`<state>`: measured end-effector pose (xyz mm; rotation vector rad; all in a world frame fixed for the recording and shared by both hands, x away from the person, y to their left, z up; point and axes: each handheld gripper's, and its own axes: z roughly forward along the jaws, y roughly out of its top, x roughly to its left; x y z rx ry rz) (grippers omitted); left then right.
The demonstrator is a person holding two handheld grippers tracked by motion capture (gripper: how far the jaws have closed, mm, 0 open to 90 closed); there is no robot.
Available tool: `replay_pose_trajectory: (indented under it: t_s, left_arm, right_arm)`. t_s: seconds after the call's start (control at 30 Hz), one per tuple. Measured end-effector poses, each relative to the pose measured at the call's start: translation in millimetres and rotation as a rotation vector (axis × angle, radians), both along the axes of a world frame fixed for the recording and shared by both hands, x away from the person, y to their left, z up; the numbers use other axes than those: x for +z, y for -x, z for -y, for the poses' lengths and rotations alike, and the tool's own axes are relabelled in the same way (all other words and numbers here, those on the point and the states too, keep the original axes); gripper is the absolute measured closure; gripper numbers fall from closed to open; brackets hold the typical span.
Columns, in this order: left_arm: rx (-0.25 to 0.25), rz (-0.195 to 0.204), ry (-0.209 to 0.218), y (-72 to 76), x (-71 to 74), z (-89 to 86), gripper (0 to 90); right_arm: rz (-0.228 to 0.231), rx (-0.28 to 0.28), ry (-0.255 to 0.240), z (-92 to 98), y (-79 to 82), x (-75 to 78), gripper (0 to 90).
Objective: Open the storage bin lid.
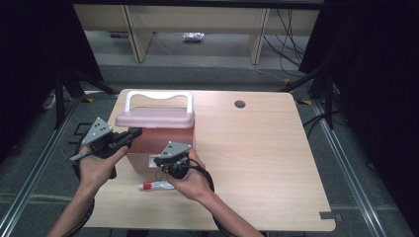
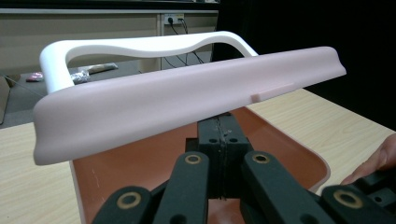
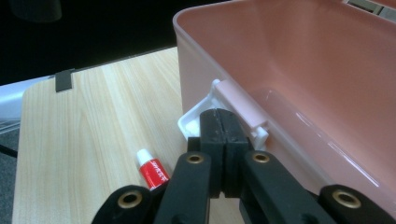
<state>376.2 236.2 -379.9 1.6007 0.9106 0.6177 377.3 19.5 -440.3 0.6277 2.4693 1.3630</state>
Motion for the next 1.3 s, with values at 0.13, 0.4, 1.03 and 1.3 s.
replay_pose_trajectory:
  t_s: [0.13,0.4,1.03,1.3]
  left_arm:
    - [0.002,0.009,0.001,-2.4,3.6,-0.3,89.5]
    - [0.01,0.017,0.002,-6.3,9.3,0.3,89.5]
    - [0.028,0.038,0.005,-14.3,20.8,0.6,89.5]
    - [0.032,0.039,0.01,-16.5,22.5,1.1,89.5]
  right_arm:
    - [-0.005,0.003,0.001,-0.5,-0.1,-0.1,90.0]
    - [0.001,-0.002,-0.007,-1.4,0.4,-1.6,90.0]
    - [0.002,-0.003,-0.01,-1.3,0.5,-2.3,90.0]
    - [0.002,0.001,-0.009,-1.5,0.7,-2.2,90.0]
